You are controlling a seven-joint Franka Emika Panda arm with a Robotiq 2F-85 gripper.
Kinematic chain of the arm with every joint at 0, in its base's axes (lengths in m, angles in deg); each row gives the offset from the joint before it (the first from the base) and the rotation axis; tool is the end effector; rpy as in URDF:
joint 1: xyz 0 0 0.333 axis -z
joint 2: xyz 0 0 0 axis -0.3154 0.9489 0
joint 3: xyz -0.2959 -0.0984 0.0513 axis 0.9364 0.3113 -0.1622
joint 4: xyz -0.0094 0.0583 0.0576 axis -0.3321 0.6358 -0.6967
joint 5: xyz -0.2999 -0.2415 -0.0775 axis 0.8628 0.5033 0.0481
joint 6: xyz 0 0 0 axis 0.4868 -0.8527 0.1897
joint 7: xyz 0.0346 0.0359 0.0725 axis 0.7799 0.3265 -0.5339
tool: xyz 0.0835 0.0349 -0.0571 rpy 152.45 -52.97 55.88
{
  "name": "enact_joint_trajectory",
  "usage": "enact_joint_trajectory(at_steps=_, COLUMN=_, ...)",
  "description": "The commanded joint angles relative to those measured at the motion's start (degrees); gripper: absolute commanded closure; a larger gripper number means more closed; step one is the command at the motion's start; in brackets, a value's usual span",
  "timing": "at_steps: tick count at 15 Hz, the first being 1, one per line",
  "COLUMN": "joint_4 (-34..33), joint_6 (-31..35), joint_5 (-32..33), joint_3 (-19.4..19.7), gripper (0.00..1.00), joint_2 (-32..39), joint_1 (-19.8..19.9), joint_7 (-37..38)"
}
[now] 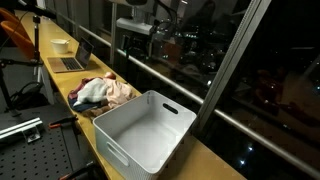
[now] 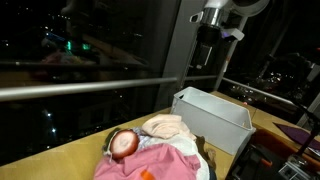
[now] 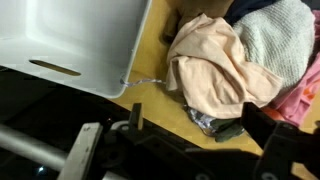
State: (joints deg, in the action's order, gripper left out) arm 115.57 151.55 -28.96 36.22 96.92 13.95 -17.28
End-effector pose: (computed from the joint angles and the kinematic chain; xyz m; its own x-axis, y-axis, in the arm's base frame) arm 0.6261 0.1338 0.4226 0.7861 0.6180 0.0069 0.6176 -0.7859 0.0314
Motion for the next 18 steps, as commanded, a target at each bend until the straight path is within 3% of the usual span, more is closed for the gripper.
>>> enact_joint_trajectory(at_steps=1, joint_4=3.4, joint_6=-1.5, joint_5=0.1, joint_3=1.8, gripper=0.0, joint_2=-4.5, joint_1=2.5, joint_7=-5.1)
enact_joint_trajectory(at_steps=10, joint_4=14.9, joint_6=-1.4, joint_5=1.1, joint_3=8.1, gripper=0.0, joint_2=-8.3, joint_1=10.7, joint_7=-29.1)
enact_joint_trajectory(at_steps=11, joint_4=12.1, joint_6=-0.6, joint_5=0.1, joint_3=7.9, gripper=0.0, joint_2=-5.5, joint_1=9.7, joint_7=-25.3)
enact_joint_trajectory(at_steps=18, joint_4=12.6, joint_6=-0.5, joint_5=0.1, joint_3=8.3, gripper=0.0, joint_2=-5.3, joint_1=9.4, joint_7=-25.7)
